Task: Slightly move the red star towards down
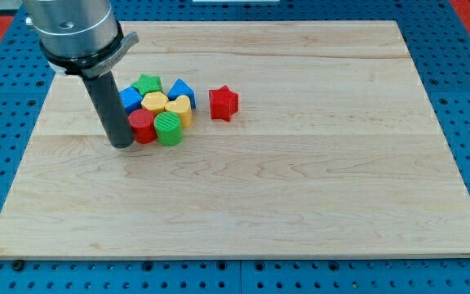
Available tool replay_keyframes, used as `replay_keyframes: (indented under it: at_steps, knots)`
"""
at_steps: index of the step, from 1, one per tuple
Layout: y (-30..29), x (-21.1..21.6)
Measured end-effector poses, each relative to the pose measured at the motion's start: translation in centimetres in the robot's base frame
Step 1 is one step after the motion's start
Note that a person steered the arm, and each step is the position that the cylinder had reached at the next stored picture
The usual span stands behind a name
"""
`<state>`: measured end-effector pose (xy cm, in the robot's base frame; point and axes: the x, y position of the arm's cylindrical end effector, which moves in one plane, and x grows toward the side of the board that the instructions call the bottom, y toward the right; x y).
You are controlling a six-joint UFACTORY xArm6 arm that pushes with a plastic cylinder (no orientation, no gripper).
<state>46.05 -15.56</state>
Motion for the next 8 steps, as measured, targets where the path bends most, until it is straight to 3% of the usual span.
replay_keyframes:
  at_steps: [2, 4, 5, 6, 8]
  knots:
    - [-0.2, 3.4]
    - [16.8, 3.6]
    - [14.2, -1.5]
    - [16.7, -4.7]
    - [19.5, -7.5]
